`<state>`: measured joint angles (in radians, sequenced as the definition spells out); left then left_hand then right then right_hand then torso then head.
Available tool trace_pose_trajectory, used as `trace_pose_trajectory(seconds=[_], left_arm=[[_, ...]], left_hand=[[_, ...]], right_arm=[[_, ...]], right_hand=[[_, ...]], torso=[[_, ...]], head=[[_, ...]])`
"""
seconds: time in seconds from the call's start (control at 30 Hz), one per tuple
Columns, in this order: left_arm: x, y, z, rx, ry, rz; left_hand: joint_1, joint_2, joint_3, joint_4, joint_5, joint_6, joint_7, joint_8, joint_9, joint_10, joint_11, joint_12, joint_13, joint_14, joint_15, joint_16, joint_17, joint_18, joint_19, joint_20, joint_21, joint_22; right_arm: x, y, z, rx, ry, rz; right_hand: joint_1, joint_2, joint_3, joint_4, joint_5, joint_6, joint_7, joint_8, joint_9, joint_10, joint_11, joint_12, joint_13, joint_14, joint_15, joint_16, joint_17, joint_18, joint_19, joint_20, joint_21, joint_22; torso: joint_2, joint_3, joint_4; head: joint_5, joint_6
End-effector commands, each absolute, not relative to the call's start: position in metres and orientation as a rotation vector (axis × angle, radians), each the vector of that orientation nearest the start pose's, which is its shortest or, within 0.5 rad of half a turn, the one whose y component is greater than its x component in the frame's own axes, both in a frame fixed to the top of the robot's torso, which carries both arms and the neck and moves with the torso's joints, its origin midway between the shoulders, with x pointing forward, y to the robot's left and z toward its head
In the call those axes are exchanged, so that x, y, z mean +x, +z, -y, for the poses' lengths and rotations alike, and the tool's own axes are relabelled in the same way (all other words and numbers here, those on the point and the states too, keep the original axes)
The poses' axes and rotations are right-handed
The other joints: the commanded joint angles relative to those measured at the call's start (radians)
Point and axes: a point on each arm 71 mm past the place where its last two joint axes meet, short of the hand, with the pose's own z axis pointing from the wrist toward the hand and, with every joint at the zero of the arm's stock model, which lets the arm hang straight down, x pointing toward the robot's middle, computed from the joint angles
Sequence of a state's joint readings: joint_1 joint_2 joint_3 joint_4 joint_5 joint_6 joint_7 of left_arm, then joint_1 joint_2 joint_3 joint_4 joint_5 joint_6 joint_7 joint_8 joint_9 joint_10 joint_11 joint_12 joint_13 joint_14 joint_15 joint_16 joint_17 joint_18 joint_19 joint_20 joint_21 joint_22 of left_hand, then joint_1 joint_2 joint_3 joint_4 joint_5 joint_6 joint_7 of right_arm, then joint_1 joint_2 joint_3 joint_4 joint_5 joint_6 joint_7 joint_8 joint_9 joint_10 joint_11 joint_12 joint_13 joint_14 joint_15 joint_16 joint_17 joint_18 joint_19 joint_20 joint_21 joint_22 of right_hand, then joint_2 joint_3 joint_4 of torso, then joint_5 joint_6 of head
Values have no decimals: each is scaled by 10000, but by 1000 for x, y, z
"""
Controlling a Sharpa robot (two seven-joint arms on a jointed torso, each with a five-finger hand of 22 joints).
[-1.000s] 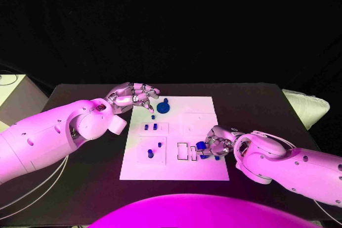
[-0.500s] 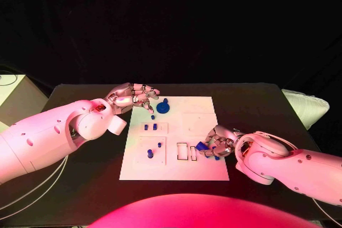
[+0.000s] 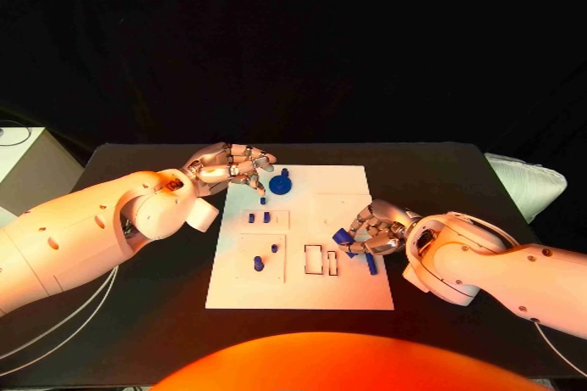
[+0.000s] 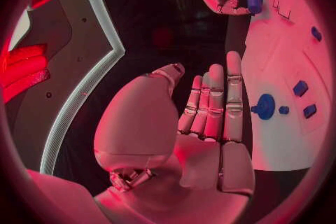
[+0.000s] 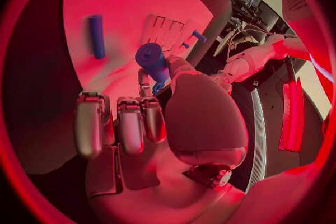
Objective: Assemble the parts on the task board
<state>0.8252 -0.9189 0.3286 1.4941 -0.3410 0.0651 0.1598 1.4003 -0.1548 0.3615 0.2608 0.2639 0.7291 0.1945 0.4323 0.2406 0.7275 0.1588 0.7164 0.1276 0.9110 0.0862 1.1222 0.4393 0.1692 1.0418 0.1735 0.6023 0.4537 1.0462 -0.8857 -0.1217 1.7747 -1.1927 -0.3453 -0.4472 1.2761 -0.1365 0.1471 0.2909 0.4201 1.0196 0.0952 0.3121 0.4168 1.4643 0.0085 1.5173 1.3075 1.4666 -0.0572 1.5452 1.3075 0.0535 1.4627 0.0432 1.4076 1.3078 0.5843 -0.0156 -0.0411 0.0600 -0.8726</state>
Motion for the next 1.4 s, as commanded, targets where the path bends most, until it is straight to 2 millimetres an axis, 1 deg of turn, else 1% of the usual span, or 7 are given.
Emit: trace_pose_trajectory(seconds=[0.03,0.23,0.4,0.47,0.67,0.97,1.4], left_arm=[[457,-235,-244,-10184,-16284,-17691],[457,-235,-243,-10179,-16305,-17695],[457,-234,-242,-10157,-16350,-17707],[457,-234,-241,-10152,-16355,-17709],[456,-234,-240,-10137,-16383,-17711],[456,-233,-240,-10128,-16395,-17727],[456,-233,-240,-10131,-16377,-17743]], left_hand=[[16,72,4,52,18,-50,252,68,-9,-83,-16,61,-12,-40,-8,-20,8,129,46,-16,-51,-15],[16,72,4,52,18,-50,252,68,-9,-83,-16,61,-12,-40,-8,-20,8,129,46,-16,-51,-15],[16,72,4,52,18,-50,252,68,-9,-83,-16,61,-12,-40,-8,-20,8,129,46,-16,-51,-15],[16,72,4,52,18,-50,252,68,-9,-83,-16,61,-12,-40,-8,-20,8,129,46,-16,-51,-15],[16,72,4,52,18,-50,252,68,-9,-83,-16,61,-12,-40,-8,-20,8,129,46,-16,-51,-15],[43,71,-7,58,21,-49,248,87,-14,-90,-19,72,-15,-56,-8,-27,6,131,45,-15,-71,-29],[43,71,-7,58,21,-49,248,87,-14,-90,-19,72,-15,-56,-8,-27,6,131,45,-15,-71,-29]], right_arm=[[387,-270,164,2970,6841,-21366],[386,-272,151,2634,7094,-21625],[384,-278,139,2265,7072,-22053],[384,-281,136,2164,7015,-22179],[385,-285,129,1940,6883,-22274],[385,-288,121,1629,6729,-22412],[389,-294,118,1457,6326,-22366]], right_hand=[[-215,-60,90,-3,-107,208,-134,62,-2,700,-40,33,2152,919,-58,37,2094,-149,544,-25,20,1322],[-400,-82,206,-1,-332,225,-130,64,-10,713,-35,45,2171,919,-53,36,2096,-150,545,-22,23,1334],[-816,-70,298,9,-713,309,-149,118,5,733,-47,59,2195,926,-60,46,2126,-159,559,-23,62,1381],[-906,-69,308,10,-771,326,-156,132,10,732,-53,53,2192,930,-64,53,2144,-158,558,-25,56,1380],[-1190,-43,329,15,-924,375,-181,179,30,761,-74,85,2228,945,-80,79,2210,-169,576,-37,102,1425],[-1515,-24,328,14,-997,436,-220,250,63,808,-104,145,2288,977,-105,136,2347,-195,616,-56,211,1522],[-1529,-27,326,12,-995,441,-223,255,65,819,-106,161,2302,982,-106,146,2370,-201,625,-57,238,1543]], torso=[[8,0,15],[8,1,6],[20,-4,21],[24,0,5],[15,4,6],[14,7,5],[21,10,4]], head=[[8,0],[17,0],[16,0],[27,0],[35,0],[22,0],[57,0]])
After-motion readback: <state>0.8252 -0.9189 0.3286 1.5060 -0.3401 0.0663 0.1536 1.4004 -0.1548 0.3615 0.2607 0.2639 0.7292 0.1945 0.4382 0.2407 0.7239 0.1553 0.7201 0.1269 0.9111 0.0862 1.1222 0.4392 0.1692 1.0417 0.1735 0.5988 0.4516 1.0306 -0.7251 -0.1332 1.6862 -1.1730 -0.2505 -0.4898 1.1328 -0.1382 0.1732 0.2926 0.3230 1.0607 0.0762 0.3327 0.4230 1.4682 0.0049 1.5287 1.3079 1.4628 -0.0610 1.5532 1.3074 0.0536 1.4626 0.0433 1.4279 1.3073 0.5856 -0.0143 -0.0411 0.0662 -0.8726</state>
